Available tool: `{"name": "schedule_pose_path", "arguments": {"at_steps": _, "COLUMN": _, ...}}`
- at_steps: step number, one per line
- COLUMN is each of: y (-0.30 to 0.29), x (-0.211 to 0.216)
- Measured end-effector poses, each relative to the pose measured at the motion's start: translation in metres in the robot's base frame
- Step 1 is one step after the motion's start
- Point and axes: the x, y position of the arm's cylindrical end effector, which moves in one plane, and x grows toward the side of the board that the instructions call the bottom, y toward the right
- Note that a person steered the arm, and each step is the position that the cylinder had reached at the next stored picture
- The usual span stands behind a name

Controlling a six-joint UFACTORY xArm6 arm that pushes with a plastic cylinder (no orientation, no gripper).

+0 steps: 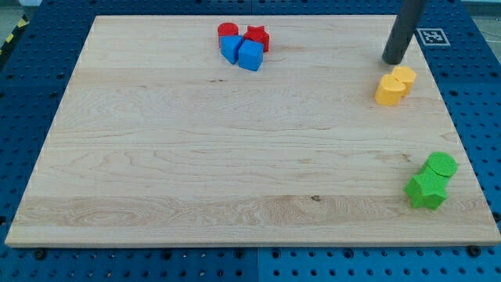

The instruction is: Place the yellow blocks top left to the green blocks

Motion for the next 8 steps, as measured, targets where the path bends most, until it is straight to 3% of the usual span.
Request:
{"name": "schedule_pose_path", "arguments": {"at_steps": 4, "y": 0.029, "x": 0.053}}
{"name": "schedule_pose_path", "arguments": {"at_steps": 8, "y": -0.035, "x": 0.051}}
